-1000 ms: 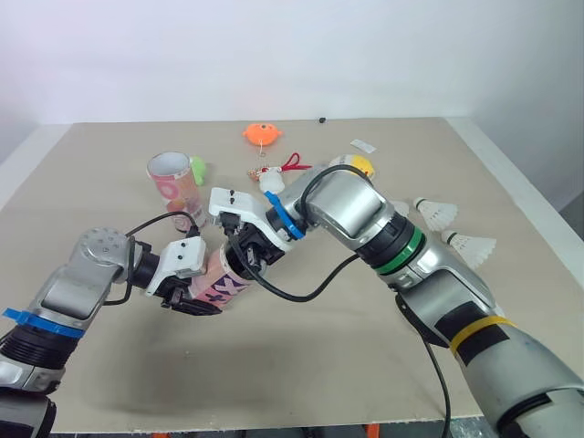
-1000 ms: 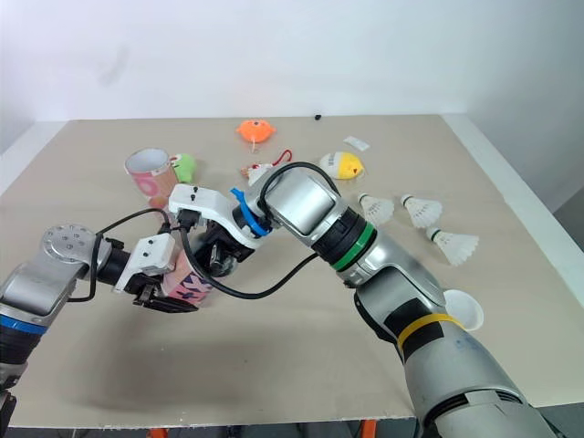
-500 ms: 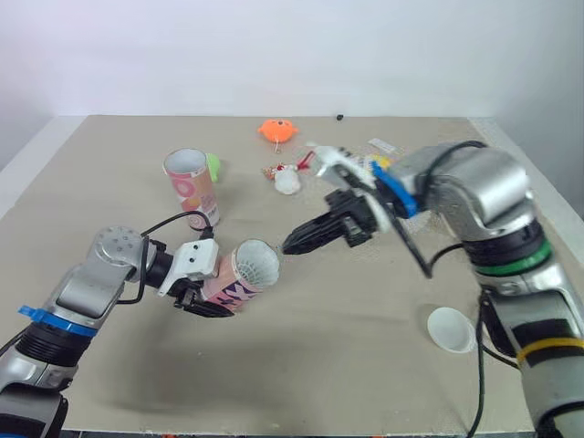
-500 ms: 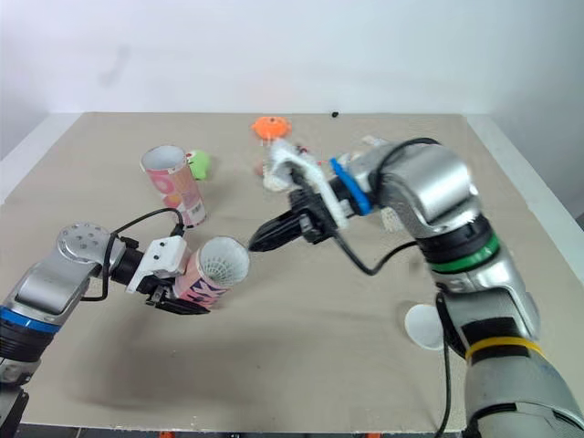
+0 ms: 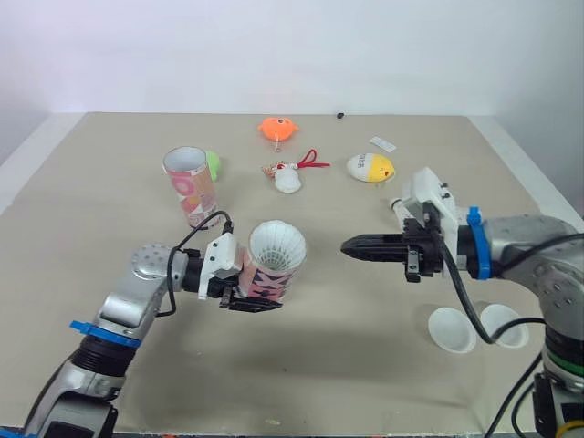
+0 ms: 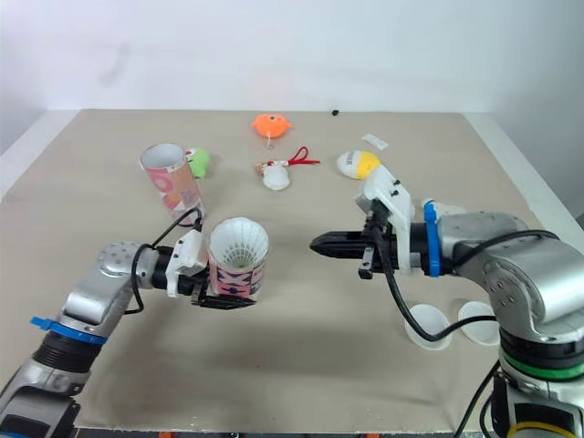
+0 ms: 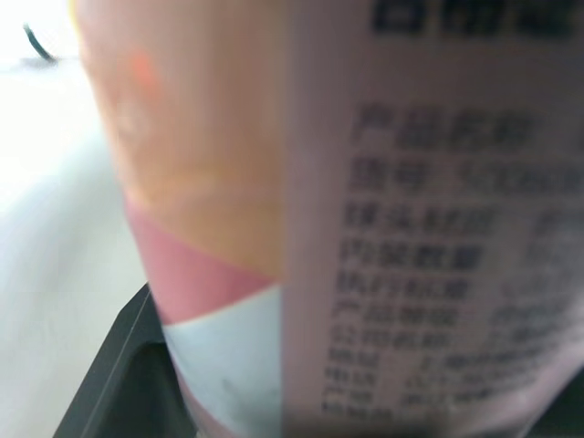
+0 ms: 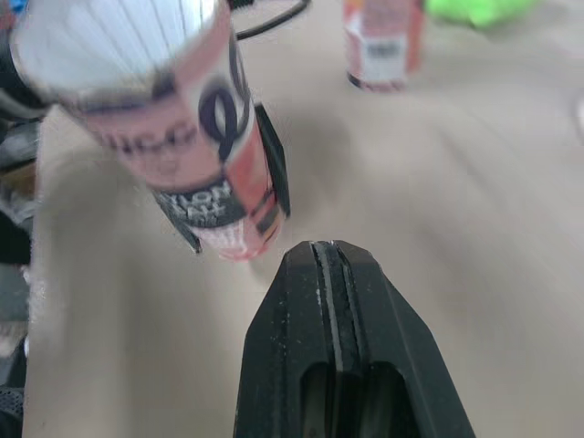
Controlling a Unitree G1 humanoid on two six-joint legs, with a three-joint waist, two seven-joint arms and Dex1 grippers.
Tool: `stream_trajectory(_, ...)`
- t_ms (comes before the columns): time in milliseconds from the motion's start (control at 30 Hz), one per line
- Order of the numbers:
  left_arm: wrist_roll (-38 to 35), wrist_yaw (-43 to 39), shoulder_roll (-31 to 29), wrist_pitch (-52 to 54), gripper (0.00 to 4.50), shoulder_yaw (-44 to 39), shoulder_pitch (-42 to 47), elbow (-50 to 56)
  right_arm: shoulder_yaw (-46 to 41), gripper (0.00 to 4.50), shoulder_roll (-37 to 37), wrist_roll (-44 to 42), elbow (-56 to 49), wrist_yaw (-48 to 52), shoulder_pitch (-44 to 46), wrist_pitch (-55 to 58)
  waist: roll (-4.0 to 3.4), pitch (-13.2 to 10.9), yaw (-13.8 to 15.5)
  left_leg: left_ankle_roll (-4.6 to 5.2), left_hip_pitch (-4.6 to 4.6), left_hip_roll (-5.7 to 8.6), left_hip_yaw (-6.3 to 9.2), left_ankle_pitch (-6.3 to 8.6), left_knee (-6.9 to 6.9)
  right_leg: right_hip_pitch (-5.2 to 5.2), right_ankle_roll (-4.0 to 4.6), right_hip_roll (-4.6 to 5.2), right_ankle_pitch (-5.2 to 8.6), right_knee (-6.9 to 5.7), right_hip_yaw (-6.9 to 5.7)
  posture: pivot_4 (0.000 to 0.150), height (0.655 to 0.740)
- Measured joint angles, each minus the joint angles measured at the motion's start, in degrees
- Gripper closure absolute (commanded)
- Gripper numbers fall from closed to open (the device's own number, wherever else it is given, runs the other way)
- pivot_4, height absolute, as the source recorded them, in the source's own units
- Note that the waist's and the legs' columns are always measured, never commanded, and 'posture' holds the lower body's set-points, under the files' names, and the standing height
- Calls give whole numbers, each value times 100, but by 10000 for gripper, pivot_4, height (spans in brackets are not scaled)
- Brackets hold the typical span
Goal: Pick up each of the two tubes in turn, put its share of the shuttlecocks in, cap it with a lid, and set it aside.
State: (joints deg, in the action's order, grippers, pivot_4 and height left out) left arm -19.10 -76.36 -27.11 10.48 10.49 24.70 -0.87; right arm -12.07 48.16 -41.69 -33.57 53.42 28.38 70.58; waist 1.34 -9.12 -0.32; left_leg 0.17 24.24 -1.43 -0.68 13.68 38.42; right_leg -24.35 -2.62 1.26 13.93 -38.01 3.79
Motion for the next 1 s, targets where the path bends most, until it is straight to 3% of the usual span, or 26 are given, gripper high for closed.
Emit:
stream_trajectory(267,175,105,809,-783,15081,285,108,-1203,-901,44430,933,28,-247,-173,-1732,-27,0,-1,23,1,-6,8,-2,0,2,6,-10,0,0,0,9,1500,7400)
stream_trajectory(367,213,83,1050,-1096,15081,331,148,-1555,-1026,37127,1450,347,-234,-111,-2250,-330,3,-1,18,1,-8,8,-4,0,4,7,-18,0,1,2,8,1500,7400)
stream_trajectory(433,274,89,1133,-1416,15081,330,158,-1753,-1084,27951,1767,529,-148,71,-2592,-636,0,0,20,3,-14,8,-4,-2,4,11,-26,-1,1,2,9,1500,7400)
stream_trajectory(467,289,107,1186,-1523,15081,329,103,-1777,-1106,25453,1853,580,-80,166,-2692,-710,0,0,21,4,-19,8,-4,-2,4,17,-26,-1,1,2,9,1500,7400)
stream_trajectory(633,294,340,1468,-1839,15081,324,-204,-1755,-1513,833,2423,898,329,906,-3334,-1360,-2,2,27,5,-31,12,-8,-3,7,31,-37,3,-1,5,14,1500,7400)
stream_trajectory(833,340,374,1454,-1919,15081,366,-326,-1627,-1684,295,2725,1305,936,1673,-3855,-2028,-3,5,55,5,-52,10,-19,-3,2,51,-44,3,-5,26,21,1500,7400)
stream_trajectory(1000,374,388,1387,-1954,15081,430,-419,-1517,-774,295,2800,1593,1445,1721,-3294,-2627,-3,4,47,4,-91,-1,-24,-2,-10,96,-25,-3,-5,67,19,1500,7400)
